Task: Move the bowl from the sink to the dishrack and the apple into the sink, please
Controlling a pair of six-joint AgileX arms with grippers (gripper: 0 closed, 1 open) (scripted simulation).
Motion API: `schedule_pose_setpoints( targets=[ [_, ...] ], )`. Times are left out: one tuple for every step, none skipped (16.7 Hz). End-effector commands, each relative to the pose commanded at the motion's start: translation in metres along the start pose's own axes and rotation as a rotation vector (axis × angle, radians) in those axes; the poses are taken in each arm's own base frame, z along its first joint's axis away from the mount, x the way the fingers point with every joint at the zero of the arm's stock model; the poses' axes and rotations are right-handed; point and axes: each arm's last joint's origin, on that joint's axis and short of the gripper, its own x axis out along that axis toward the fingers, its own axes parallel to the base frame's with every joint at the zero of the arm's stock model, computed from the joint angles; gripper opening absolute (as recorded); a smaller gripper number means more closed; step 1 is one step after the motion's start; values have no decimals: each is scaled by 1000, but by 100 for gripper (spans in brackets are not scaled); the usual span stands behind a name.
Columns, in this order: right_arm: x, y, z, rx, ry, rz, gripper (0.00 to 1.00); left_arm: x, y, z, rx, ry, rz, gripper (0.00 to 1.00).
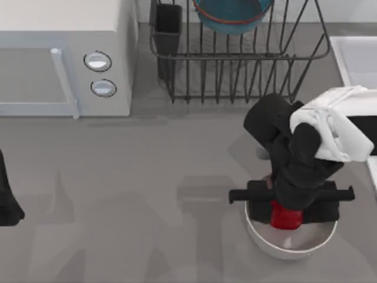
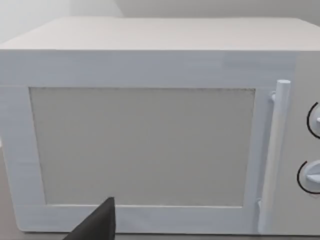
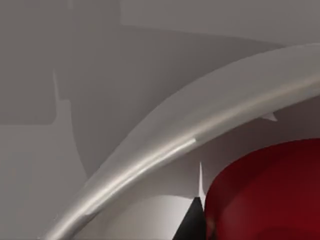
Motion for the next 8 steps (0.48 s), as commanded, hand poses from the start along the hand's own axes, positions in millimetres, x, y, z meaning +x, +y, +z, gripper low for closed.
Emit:
schedule_pose_setpoints(
  targets=[
    [0,0,0,0,0,0,77,0,0,0,0,0,0,100],
    [0,0,0,0,0,0,70,0,0,0,0,0,0,100],
    [0,0,0,0,0,0,62,0,0,0,0,0,0,100],
    [0,0,0,0,0,0,55,0,0,0,0,0,0,100],
    [0,0,0,0,0,0,47,0,0,0,0,0,0,100],
    [0,0,0,0,0,0,40,0,0,0,0,0,0,100],
    [0,0,0,0,0,0,32,0,0,0,0,0,0,100],
    [0,0,0,0,0,0,25,0,0,0,0,0,0,100]
  ],
)
